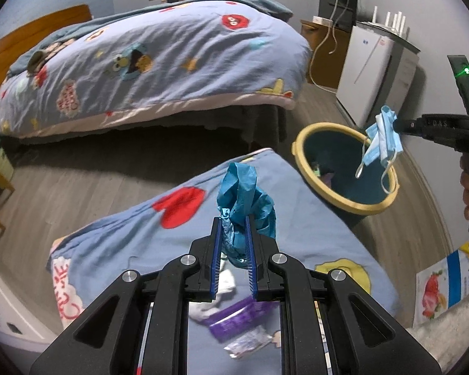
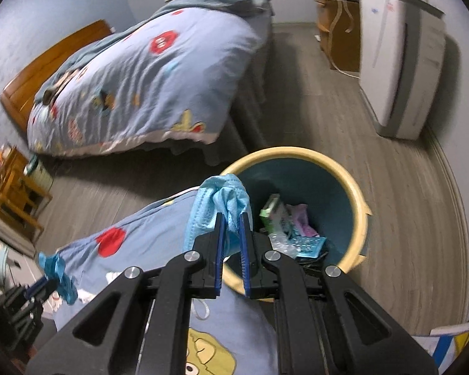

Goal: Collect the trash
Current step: 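Lift the mask and glove and carry both toward the bin, then open both tools over the bin to drop the mask and glove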

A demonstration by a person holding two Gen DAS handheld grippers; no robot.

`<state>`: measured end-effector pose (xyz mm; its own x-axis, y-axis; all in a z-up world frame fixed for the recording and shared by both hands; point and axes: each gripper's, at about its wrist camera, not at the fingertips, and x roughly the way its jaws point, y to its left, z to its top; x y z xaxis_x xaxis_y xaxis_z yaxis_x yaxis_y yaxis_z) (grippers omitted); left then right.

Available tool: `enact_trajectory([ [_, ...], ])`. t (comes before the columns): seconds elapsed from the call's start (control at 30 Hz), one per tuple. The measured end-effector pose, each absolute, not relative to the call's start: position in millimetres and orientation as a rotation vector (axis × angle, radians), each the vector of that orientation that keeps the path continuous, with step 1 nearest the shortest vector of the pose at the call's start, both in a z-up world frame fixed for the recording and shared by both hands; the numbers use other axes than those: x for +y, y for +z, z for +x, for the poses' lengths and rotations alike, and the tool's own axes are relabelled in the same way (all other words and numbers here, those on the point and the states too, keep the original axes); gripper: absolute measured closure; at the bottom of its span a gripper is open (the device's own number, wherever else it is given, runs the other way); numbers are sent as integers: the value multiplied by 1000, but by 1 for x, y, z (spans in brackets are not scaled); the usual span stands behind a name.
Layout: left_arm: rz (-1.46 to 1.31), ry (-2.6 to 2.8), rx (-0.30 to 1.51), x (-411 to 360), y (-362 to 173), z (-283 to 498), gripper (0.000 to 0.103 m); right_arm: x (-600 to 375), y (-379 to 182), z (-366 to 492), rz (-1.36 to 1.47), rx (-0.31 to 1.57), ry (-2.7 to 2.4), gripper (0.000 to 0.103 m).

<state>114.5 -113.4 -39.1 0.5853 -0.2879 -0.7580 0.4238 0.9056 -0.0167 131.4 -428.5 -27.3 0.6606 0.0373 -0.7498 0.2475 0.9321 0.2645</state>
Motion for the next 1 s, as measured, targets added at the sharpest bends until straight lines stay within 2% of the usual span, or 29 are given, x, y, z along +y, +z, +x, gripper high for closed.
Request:
enact_trajectory([
  [0.2,247,-443,829,-141,-39,106,88,-465,-37,132,390,856,-214,94],
  [0.47,254,-522,860,-191,-52,107,88,-498,-80,136,465,959,-319,94],
  [0.77,338,-597,879,-265,-68,122,88,-491,-71,139,442,930,-288,94],
  [1.0,428,-627,853,-314,-76,137,87,-511,-88,141,500,957,-323,94],
])
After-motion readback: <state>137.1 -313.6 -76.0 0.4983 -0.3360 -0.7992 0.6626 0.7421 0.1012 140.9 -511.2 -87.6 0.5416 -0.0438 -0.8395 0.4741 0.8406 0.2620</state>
